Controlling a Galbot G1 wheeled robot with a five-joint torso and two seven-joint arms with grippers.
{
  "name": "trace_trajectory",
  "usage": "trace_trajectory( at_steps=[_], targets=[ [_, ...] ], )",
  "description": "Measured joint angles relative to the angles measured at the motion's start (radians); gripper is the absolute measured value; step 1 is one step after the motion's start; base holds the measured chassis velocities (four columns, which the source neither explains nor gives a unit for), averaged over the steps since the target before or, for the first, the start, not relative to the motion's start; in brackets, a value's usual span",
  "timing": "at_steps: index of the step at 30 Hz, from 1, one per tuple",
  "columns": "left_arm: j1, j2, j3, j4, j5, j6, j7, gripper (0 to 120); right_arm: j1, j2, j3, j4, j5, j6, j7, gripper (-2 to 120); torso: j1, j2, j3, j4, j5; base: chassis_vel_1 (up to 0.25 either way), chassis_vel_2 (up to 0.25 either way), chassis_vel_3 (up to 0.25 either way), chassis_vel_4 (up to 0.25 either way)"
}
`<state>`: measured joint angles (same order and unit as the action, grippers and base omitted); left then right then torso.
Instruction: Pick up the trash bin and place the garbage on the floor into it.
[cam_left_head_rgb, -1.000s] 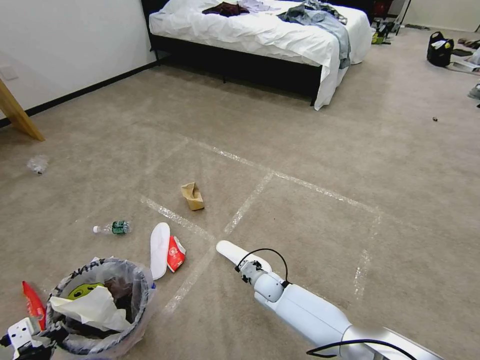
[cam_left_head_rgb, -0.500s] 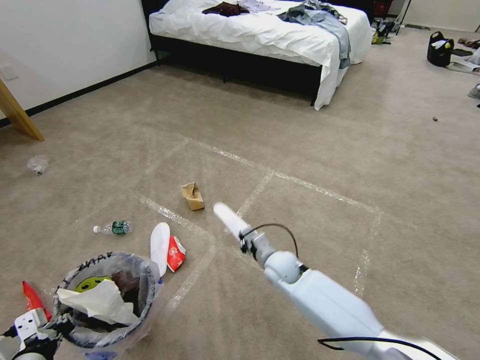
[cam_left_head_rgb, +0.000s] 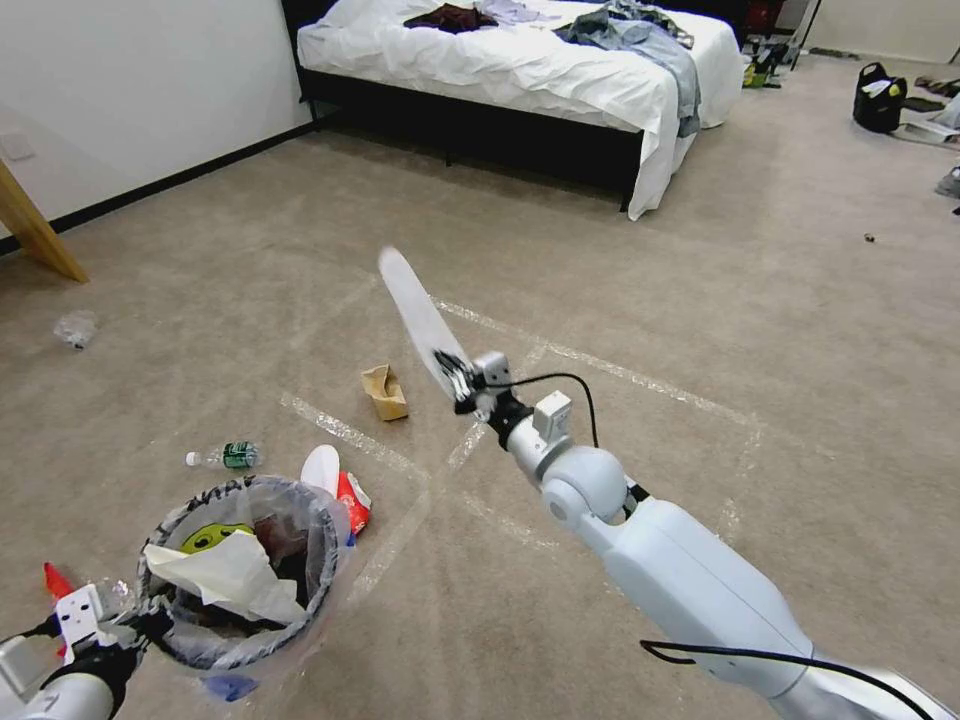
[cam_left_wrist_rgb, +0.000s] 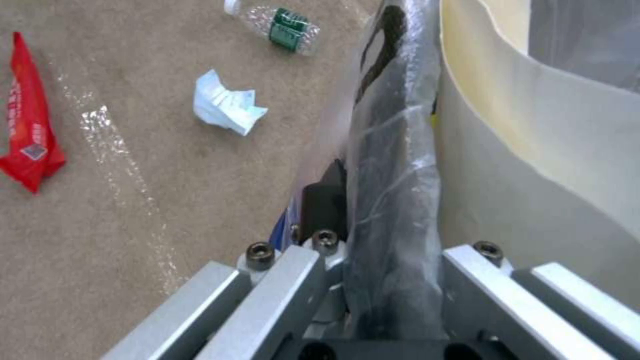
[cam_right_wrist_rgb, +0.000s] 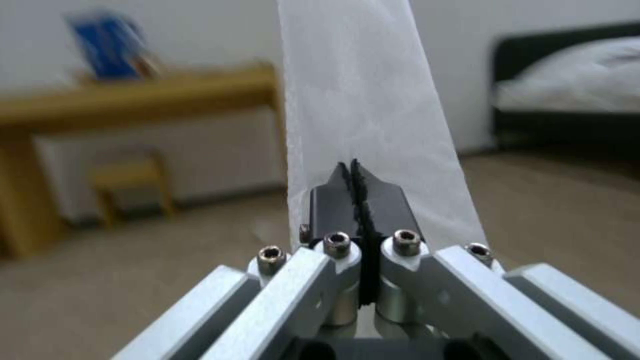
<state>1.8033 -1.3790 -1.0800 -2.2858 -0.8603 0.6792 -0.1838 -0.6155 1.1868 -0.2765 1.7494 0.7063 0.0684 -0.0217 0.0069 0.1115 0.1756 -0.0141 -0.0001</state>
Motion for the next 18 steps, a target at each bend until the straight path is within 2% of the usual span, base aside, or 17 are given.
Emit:
trace_trajectory(
  at_steps=[1,4,6,18],
  targets=[
    [0.000,0.000,0.000,0.000,0.000,0.000,0.000,1,0.000,0.000,0.000,0.000,0.000,0.000,0.000,0,0.000,0.000,0.000,0.0000,0.0000,0.000,0.000,0.000,0.000],
    [-0.017,0.021,0.003,0.000,-0.027,0.014,-0.016,1,0.028,0.022,-0.057,0.044,0.128,0.059,-0.046,0,0.000,0.000,0.000,0.0000,0.0000,0.000,0.000,0.000,0.000],
    [-0.022,0.024,0.007,0.003,-0.030,0.017,-0.017,1,0.030,0.025,-0.070,0.059,0.157,0.067,-0.062,0,0.000,0.000,0.000,0.0001,0.0000,0.000,0.000,0.000,0.000],
    [-0.051,0.045,0.019,0.010,-0.049,0.034,-0.024,1,0.017,-0.018,-0.112,0.110,0.192,0.101,-0.139,0,0.000,0.000,0.000,-0.0002,0.0001,0.000,0.000,0.000,0.000]
  ],
)
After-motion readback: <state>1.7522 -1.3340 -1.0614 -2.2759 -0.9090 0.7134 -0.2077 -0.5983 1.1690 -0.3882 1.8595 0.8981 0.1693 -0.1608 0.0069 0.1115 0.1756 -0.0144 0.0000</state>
